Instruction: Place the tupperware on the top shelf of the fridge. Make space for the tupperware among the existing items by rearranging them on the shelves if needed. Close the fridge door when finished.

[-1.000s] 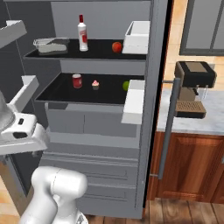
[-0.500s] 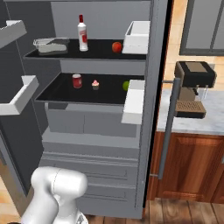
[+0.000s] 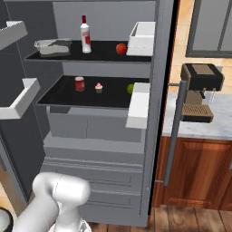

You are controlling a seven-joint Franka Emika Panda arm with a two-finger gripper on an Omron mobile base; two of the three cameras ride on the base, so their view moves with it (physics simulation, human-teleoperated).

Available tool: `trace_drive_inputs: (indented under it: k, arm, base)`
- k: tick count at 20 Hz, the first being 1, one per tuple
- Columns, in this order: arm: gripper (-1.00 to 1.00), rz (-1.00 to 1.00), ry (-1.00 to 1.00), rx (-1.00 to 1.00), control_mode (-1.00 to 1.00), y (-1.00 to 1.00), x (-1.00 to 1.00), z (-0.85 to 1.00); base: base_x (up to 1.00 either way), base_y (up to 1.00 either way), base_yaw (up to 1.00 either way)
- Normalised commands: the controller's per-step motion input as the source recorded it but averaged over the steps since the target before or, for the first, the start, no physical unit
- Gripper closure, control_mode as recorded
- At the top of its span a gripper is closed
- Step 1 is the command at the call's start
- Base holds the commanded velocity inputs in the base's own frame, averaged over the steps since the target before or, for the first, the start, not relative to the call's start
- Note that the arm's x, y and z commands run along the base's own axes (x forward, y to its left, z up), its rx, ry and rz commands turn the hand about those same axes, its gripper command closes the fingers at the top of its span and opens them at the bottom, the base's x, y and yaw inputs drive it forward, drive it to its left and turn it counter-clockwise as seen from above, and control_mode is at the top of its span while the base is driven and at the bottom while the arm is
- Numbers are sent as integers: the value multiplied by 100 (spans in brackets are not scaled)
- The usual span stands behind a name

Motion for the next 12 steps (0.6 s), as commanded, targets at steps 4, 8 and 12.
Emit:
trace_drive_inputs:
  k: [4, 8, 12]
  arm:
    - [-100, 11, -1, -35, -100, 100, 69, -73]
    - [-100, 10, -7, -25, -100, 96, 73, -61]
    - [-100, 14, -3, -13, -100, 68, 84, -53]
  base:
    - [0, 0, 0]
    - [0, 0, 0]
    - [0, 0, 0]
